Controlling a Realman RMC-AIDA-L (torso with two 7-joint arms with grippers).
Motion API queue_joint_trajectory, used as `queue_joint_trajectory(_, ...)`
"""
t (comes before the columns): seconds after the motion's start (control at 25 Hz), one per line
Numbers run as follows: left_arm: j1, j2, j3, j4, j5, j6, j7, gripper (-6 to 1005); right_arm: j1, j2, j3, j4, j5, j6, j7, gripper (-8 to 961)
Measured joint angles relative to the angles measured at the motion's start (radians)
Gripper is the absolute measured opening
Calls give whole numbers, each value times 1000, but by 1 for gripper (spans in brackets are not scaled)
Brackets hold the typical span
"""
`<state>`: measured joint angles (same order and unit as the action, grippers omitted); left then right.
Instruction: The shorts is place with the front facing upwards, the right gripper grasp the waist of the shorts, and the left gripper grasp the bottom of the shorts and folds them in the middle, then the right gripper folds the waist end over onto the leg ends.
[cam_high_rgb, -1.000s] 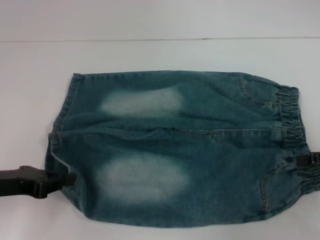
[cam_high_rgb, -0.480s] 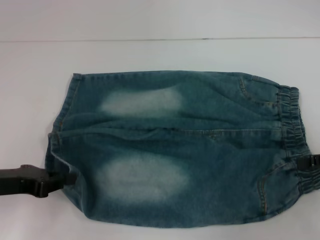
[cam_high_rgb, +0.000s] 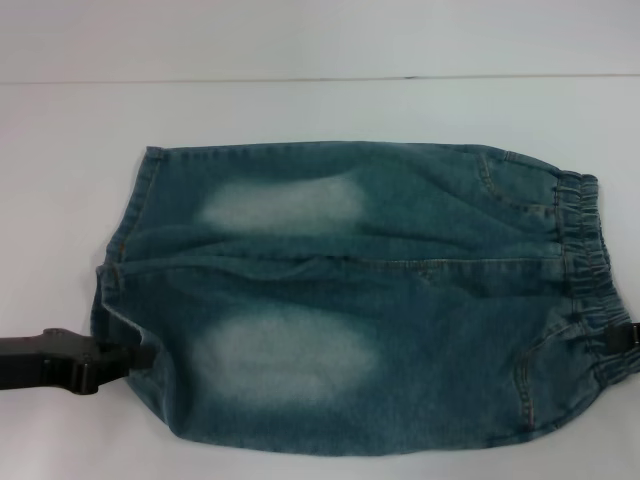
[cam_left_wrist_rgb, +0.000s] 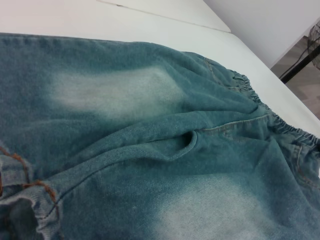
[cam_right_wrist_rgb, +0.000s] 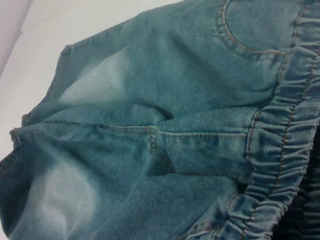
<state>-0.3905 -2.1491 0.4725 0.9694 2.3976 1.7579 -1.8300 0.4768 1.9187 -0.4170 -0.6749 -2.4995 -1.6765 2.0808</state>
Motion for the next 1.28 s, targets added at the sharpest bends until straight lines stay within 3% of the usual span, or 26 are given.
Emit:
queue_joint_trajectory(0.12,-1,0,0,0,0,0,0,31,0,0,-3,0,1,-2,-5,188)
queue_joint_trajectory(0.56,-4,1,-2,0,-13,0,7,31,-1,-3,13,-11,57,-16,-6,49)
queue_joint_trajectory(1.04,5,11,-11,-16,-100,-19,47,32,-49,-10,34,4,244,-46,-17,49)
queue_joint_trajectory(1.28,-2,20,-39,-50,-128,-96,50,32,-65,-14,145,34,313,-30,-10,49)
